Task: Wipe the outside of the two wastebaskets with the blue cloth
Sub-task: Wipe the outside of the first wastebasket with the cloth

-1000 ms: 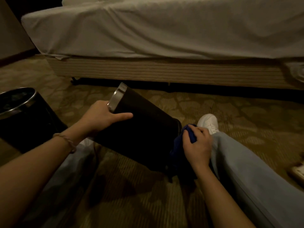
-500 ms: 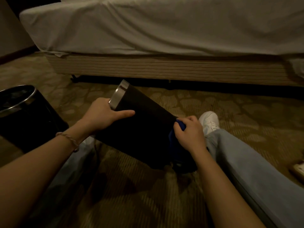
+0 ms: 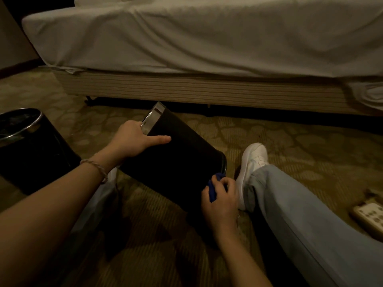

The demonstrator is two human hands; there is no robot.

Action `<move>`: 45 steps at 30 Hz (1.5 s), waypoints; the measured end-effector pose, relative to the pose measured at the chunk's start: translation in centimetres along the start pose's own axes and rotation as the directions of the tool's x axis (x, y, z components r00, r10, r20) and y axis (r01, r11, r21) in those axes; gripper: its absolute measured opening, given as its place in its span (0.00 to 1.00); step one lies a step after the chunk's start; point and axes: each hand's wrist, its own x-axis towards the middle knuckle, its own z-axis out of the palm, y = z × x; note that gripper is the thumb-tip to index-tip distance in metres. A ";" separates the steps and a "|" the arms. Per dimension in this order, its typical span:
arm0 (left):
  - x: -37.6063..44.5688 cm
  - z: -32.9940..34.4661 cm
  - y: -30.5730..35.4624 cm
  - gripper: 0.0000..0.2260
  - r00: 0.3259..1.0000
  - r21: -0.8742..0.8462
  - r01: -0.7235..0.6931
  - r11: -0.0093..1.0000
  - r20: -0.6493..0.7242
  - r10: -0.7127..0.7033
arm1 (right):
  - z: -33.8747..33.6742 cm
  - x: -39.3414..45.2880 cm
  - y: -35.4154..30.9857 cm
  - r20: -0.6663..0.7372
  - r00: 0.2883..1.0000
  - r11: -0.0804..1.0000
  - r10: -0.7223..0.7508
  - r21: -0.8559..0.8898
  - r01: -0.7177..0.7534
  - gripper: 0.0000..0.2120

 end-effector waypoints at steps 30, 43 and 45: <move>1.5 0.6 -4.4 0.30 0.929 -0.013 -0.267 0.964 -0.271 0.254 | 4.4 -2.8 2.8 0.074 0.994 0.997 -0.082 0.008 0.082 0.20; -0.6 1.8 -6.0 0.18 0.776 -0.221 0.132 0.966 -0.583 -0.240 | 1.3 0.6 1.5 -0.127 0.991 0.995 0.029 0.100 -0.017 0.15; 0.3 0.4 -3.7 0.17 0.860 -0.160 0.146 0.976 -0.466 -0.206 | 0.6 0.9 1.3 -0.135 0.991 0.995 0.008 0.100 0.006 0.15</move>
